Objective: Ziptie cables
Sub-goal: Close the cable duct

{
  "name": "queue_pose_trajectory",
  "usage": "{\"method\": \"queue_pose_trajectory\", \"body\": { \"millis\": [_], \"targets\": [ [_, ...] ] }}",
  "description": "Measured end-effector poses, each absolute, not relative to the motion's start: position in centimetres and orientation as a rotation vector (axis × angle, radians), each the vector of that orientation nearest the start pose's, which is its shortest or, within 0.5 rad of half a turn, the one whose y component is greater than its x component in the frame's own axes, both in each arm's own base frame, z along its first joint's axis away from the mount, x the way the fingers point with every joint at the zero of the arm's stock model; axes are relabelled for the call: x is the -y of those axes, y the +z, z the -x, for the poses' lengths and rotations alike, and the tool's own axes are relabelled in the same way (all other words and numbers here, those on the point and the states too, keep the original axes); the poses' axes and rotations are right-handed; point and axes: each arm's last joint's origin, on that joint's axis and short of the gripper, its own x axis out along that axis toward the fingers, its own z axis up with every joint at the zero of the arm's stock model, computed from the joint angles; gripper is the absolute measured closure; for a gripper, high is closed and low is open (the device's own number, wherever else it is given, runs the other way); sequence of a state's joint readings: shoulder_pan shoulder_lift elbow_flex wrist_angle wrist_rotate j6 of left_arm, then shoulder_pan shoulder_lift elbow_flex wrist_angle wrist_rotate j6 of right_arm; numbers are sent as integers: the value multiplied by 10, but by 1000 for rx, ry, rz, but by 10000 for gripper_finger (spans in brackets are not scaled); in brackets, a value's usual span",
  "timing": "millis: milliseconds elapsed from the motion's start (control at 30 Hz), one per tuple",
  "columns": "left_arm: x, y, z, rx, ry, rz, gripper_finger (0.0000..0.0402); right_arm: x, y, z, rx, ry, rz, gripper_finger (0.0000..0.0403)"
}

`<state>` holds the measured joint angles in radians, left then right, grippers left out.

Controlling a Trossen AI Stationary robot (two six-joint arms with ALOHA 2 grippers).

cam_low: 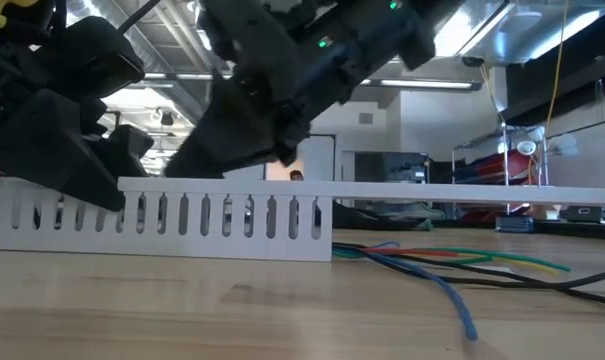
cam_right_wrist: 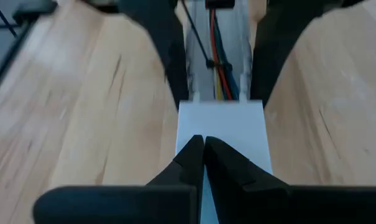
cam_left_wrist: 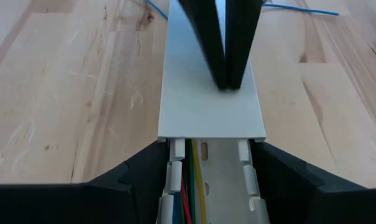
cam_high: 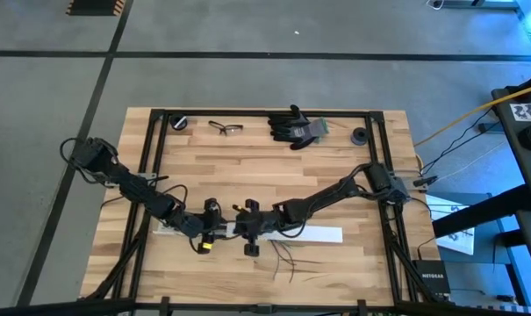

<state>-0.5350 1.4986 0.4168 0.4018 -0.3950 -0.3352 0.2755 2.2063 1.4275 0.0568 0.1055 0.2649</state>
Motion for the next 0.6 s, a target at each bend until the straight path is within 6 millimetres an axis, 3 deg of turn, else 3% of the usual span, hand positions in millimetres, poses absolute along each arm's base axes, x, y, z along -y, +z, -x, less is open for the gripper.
{"method": "queue_pose_trajectory", "body": {
  "millis": [200,367,600],
  "targets": [
    [114,119,-214,-620,-32,21,199,-115,114,-462,-655,99,-158,398],
    [110,119,-217,-626,-21,63,161,-115,114,-463,-645,94,-143,398],
    [111,133,-227,-593,-33,67,123,-113,136,-454,-682,78,-62,398]
  ]
}}
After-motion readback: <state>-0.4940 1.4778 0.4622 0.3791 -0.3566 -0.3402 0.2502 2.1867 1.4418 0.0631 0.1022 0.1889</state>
